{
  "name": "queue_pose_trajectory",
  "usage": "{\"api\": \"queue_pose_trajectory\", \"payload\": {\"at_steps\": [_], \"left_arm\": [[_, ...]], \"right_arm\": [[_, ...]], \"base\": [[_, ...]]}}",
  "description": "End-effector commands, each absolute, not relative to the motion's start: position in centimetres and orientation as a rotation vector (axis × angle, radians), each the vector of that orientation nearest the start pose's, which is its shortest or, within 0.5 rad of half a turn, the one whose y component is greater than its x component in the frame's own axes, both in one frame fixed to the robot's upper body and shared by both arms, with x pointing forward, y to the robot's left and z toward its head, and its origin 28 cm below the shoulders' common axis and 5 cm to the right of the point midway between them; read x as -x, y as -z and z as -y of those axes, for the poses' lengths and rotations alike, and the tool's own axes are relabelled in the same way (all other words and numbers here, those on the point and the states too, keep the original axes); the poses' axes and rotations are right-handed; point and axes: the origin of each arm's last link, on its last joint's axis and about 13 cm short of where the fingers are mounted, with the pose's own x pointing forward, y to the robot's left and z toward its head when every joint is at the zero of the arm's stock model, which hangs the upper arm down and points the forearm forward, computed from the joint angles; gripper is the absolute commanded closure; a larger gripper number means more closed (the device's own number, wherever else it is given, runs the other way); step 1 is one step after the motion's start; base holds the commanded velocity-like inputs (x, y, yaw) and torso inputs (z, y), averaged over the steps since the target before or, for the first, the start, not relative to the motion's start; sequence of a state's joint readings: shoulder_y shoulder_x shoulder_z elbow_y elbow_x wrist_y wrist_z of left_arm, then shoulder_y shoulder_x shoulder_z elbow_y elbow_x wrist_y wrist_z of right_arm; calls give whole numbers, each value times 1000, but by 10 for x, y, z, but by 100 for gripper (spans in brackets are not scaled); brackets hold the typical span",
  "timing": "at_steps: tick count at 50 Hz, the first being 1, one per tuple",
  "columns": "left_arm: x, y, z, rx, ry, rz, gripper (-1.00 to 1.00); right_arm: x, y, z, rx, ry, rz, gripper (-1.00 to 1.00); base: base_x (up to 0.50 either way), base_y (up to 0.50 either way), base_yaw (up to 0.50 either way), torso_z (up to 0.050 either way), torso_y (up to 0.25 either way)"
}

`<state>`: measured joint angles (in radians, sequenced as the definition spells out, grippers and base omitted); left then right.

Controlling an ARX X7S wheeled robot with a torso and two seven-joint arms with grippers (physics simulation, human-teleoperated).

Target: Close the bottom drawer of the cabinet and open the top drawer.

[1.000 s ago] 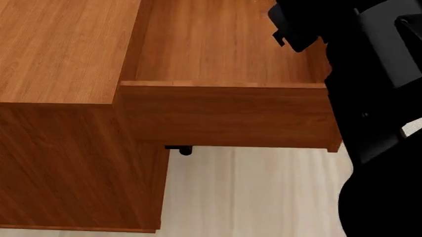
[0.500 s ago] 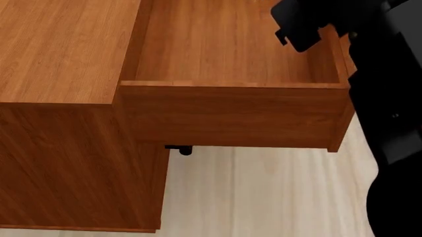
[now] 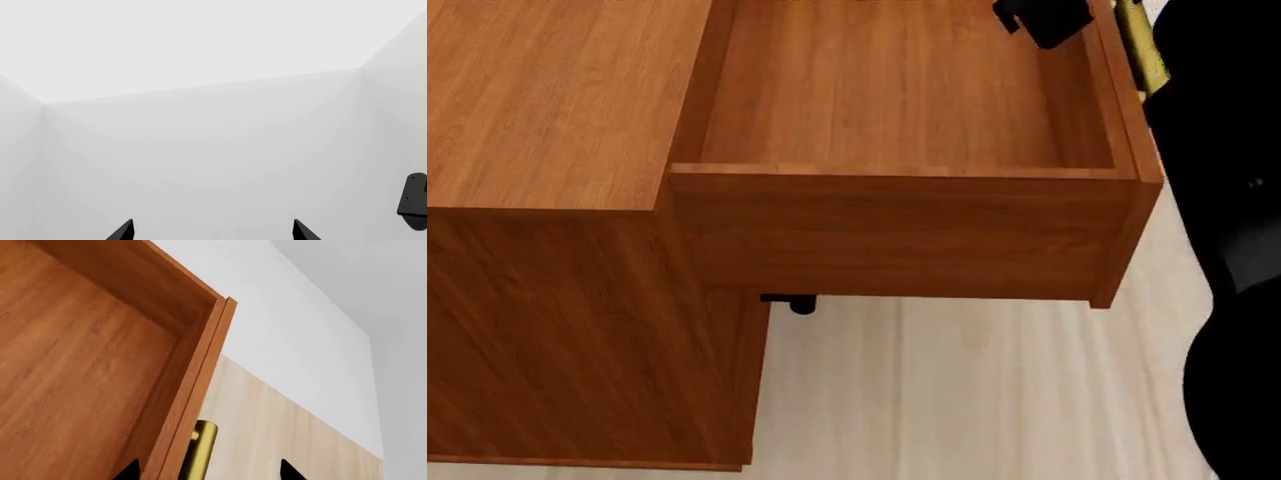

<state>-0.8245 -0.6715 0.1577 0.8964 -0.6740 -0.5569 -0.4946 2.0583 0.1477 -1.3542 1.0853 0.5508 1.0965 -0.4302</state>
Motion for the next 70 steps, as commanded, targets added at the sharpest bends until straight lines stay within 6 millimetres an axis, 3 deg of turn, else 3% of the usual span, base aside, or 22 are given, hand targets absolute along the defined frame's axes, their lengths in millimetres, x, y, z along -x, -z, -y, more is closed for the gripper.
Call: {"api": "queue_pose_trajectory", "payload": {"at_steps": [1, 19, 36, 70], "left_arm": [[-198, -309, -232, -153, 120, 926, -100], [-196, -312, -231, -157, 125, 933, -100], [-196, -315, -230, -160, 134, 938, -100], [-193, -319, -228, -163, 145, 947, -100]], "right_arm": [[-357, -462, 153, 738, 129, -445, -100], [-342, -482, 159, 681, 139, -386, -100], [-317, -479, 186, 559, 172, -348, -100], [-241, -477, 221, 374, 315, -253, -100]], "base": [[0, 0, -3, 0, 0], [0, 0, 0, 0, 0], [0, 0, 0, 0, 0], [0, 0, 0, 0, 0]]}}
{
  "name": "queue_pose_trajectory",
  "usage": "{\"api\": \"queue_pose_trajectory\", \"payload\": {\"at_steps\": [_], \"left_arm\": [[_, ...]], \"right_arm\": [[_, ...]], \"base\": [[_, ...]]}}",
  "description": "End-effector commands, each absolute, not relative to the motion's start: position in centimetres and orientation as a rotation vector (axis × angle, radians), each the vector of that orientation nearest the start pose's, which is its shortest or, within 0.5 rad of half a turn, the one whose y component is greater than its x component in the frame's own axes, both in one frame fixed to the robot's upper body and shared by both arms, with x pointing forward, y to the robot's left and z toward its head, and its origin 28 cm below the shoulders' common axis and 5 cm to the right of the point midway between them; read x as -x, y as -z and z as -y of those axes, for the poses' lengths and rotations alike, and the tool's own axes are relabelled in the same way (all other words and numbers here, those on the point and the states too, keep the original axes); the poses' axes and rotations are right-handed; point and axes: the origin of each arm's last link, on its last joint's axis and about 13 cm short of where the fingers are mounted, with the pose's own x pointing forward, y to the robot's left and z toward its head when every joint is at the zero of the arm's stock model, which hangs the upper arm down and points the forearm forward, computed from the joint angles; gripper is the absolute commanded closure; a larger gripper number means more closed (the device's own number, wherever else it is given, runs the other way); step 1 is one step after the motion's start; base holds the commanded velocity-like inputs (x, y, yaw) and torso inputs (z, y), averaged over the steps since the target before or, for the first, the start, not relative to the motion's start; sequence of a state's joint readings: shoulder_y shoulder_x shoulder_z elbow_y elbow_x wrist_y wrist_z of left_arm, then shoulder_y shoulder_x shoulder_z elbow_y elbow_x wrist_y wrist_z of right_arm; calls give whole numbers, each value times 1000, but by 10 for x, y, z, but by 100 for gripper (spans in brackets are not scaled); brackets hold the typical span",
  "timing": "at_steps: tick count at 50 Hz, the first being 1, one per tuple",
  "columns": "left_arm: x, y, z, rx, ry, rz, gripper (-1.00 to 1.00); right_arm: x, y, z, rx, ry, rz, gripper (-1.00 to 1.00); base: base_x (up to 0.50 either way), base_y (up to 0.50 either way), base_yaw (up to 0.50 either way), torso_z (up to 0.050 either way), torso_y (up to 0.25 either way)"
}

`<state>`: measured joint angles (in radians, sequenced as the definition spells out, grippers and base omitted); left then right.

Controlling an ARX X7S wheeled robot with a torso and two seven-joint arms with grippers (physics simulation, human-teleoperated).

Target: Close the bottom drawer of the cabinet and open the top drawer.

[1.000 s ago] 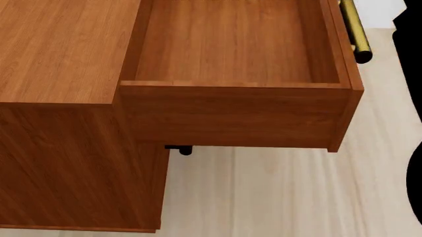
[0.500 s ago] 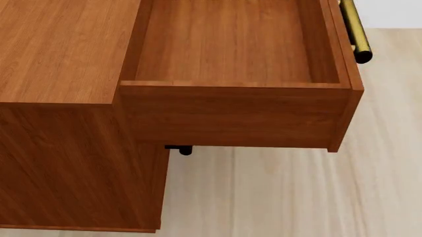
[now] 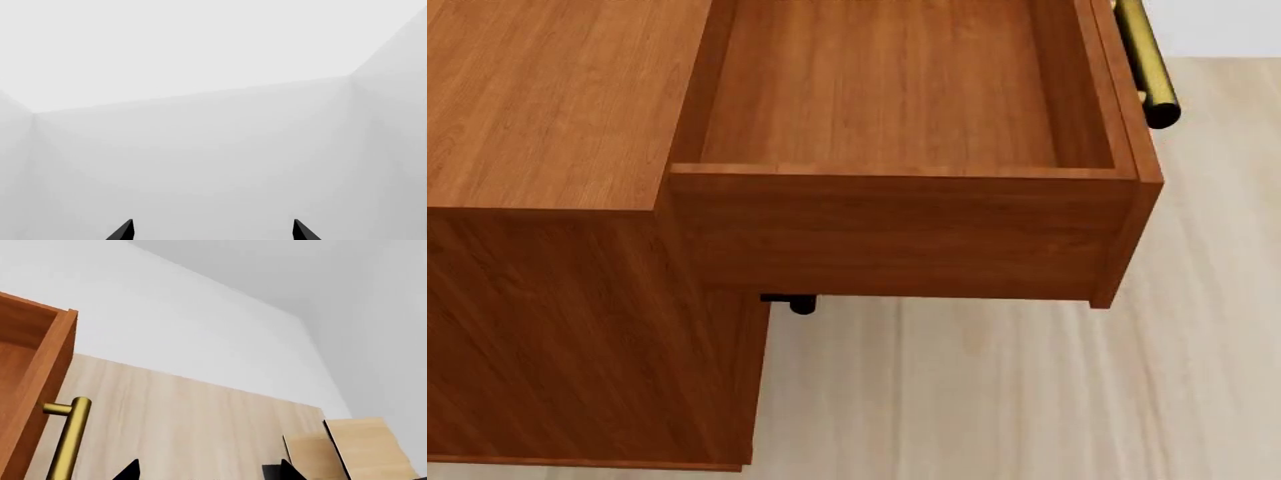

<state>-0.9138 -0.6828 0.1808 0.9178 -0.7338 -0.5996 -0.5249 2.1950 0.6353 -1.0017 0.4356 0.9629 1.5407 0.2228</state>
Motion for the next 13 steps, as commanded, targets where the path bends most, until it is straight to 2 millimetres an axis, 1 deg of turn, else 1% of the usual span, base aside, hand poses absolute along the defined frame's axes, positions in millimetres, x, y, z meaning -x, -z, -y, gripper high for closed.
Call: {"api": "queue_pose_trajectory", "payload": {"at_steps": [1, 13], "left_arm": [[-193, -319, -228, -163, 145, 947, -100], [-191, -321, -228, -163, 147, 952, -100]], "right_arm": [[-238, -478, 222, 370, 320, -249, -100], [-217, -479, 236, 290, 360, -184, -100]], "base": [[0, 0, 0, 0, 0], [0, 0, 0, 0, 0]]}}
